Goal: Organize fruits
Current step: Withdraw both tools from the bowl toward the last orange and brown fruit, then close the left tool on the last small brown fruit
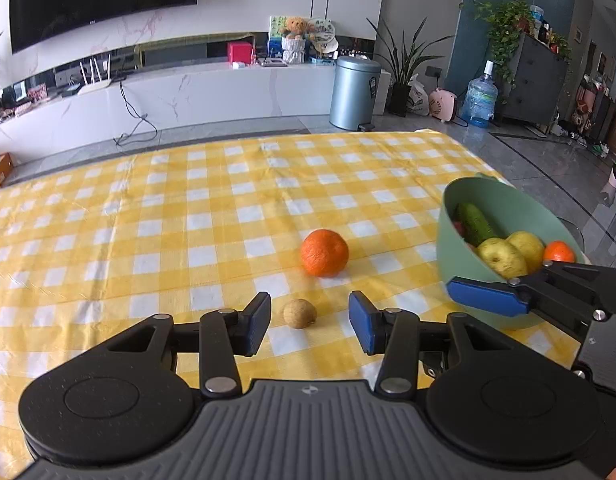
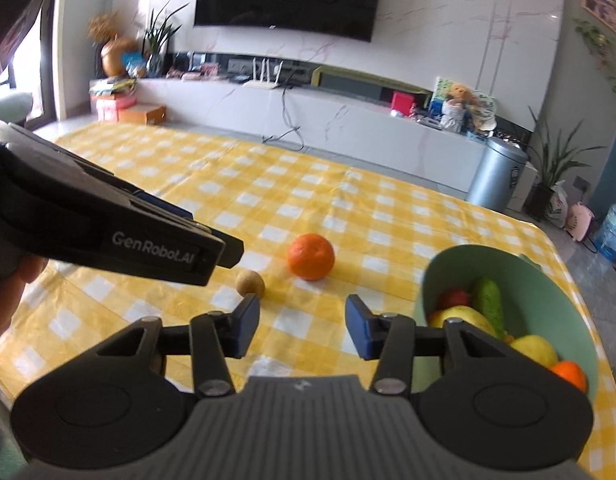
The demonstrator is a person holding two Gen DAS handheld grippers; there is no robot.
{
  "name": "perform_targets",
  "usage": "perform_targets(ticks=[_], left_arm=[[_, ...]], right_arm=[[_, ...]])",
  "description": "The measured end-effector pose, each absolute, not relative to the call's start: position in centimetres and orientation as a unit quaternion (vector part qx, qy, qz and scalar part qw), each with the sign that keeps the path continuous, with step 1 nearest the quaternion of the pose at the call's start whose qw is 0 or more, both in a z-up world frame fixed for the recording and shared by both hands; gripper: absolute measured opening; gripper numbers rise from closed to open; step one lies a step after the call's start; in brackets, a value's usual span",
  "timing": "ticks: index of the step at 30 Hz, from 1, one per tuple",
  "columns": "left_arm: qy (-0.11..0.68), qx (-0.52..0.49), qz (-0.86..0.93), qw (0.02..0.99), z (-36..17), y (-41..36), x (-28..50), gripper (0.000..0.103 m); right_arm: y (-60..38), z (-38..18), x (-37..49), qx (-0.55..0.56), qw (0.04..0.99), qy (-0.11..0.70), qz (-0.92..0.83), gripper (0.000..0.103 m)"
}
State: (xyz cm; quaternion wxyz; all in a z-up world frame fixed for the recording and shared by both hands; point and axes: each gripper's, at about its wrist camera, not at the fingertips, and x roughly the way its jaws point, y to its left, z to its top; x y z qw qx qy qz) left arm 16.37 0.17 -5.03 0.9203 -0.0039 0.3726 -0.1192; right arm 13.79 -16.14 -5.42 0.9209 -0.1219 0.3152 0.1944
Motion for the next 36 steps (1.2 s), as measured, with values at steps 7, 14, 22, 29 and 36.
perform_targets(ticks=[7,14,22,29,36], left_arm=[[0.395,-0.031,-0.122,0.910,-7.4,1.8,17.7,0.053],[0.415,-0.077,-0.131,0.897,-9.5,2.7,19.1,0.053],[0.420,-0.086,-0.128,0.894,-11.0,1.9,20.4,0.048],[0.417,-0.079,-0.132,0.896,-11.4,1.4,20.6,0.030],[0.394,-0.081,-0.114,0.909,-10.6,1.8,20.3,0.029]], right_arm=[[-14.8,-7.6,16.6,-0.133,0.908,0.343,0.199,0.034],[-15.3,-9.5,18.6,-0.102,0.908,0.365,0.181,0.030],[-15.9,-11.0,20.2,-0.075,0.903,0.392,0.161,0.030],[-15.8,-11.6,20.8,-0.074,0.902,0.395,0.156,0.030],[-15.1,-11.5,20.9,-0.089,0.913,0.368,0.155,0.030]])
